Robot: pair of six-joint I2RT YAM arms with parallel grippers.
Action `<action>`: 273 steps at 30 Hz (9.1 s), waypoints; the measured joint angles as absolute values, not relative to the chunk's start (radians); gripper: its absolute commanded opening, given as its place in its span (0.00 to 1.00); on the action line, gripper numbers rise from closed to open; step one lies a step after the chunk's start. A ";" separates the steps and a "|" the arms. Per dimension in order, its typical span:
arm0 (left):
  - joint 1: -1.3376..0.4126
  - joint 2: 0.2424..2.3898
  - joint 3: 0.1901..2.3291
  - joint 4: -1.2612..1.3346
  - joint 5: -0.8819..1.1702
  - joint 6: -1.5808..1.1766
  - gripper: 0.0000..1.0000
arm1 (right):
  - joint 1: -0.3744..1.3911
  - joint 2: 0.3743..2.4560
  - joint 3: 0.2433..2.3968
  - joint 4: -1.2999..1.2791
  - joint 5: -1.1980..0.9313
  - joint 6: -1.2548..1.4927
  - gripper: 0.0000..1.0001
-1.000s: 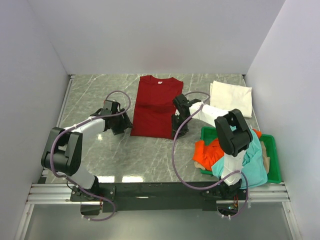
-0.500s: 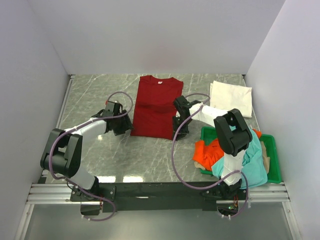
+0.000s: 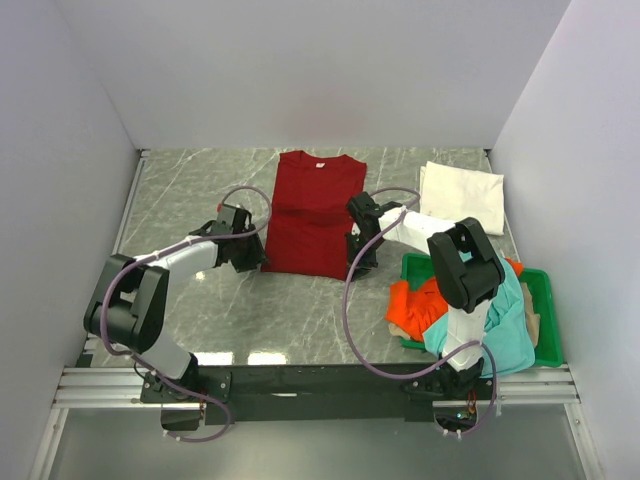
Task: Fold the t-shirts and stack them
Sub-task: Fold the tshirt, then neatly place the folded tshirt to the corner
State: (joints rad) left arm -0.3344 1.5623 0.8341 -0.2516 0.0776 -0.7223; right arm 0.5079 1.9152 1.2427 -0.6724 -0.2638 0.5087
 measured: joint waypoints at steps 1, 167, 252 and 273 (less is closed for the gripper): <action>-0.337 1.567 0.834 -0.252 0.077 -0.723 0.44 | 0.508 1.915 1.243 -0.672 -0.264 0.509 0.21; -0.106 1.814 1.182 -0.278 0.165 -0.712 0.63 | 0.328 2.112 1.806 -0.721 -0.313 0.356 0.82; -0.113 1.831 0.994 -0.007 0.416 -0.648 0.55 | 0.343 2.194 1.744 -0.684 -0.221 0.224 0.00; -0.113 1.790 0.953 -0.040 0.410 -0.648 0.55 | 0.221 2.171 1.872 -0.919 0.358 -0.003 0.00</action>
